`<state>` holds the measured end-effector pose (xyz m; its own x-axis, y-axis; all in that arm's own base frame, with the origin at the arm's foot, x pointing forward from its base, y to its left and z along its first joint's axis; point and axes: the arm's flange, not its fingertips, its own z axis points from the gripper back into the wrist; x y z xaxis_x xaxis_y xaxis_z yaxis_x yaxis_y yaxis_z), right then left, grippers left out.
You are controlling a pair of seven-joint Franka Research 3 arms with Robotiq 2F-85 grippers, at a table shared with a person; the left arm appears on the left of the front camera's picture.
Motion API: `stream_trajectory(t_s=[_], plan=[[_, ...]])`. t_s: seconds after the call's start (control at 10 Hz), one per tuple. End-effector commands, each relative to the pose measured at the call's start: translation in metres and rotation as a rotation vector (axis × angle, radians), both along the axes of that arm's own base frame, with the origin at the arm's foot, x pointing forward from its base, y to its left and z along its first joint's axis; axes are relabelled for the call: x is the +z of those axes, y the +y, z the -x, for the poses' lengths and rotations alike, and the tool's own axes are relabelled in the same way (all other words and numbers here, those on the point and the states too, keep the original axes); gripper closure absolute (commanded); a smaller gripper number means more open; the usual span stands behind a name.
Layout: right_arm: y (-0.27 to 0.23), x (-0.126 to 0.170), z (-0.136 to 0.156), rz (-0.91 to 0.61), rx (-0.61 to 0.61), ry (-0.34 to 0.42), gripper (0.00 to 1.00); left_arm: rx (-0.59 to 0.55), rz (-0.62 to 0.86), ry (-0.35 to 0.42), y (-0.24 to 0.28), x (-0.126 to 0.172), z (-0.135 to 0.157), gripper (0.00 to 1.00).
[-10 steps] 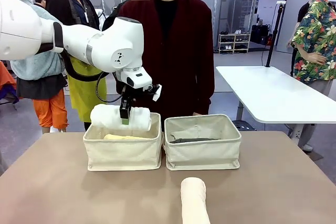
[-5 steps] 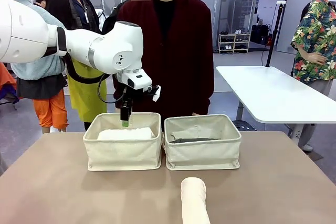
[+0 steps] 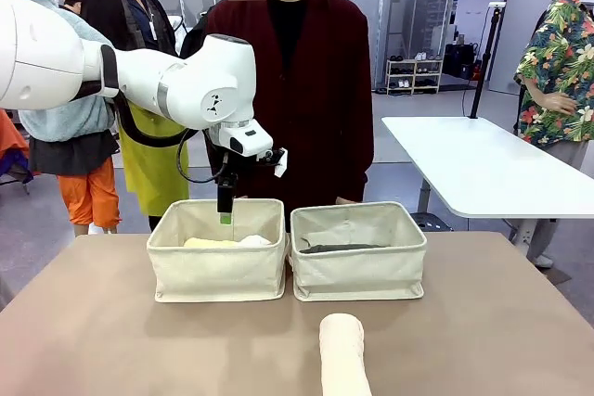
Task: Divide the towels into two baskets.
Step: Pick up one hotel-folded towel from the bottom of the table and place it in the Fabric basket indicated by the person.
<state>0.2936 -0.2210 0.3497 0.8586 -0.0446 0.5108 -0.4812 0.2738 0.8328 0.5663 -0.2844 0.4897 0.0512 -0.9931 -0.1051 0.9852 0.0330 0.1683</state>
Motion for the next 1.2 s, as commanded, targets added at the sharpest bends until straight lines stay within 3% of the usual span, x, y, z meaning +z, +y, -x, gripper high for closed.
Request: stream_trajectory(t_s=[0.0, 0.7, 0.8, 1.1], plan=[[0.001, 0.002, 0.005, 0.004, 0.009, -0.016, 0.0, -0.026, -0.01, 0.0, 0.002, 0.0, -0.003, 0.0], [0.001, 0.002, 0.005, 0.004, 0.009, -0.016, 0.0, -0.012, -0.005, 0.003, -0.001, -0.003, -0.002, 0.0], [0.001, 0.002, 0.005, 0.004, 0.009, -0.016, 0.0, 0.026, -0.055, 0.016, 0.021, 0.013, 0.009, 0.0], [0.001, 0.002, 0.005, 0.004, 0.009, -0.016, 0.0, 0.13, 0.19, 0.214, 0.112, 0.063, 0.084, 0.0]])
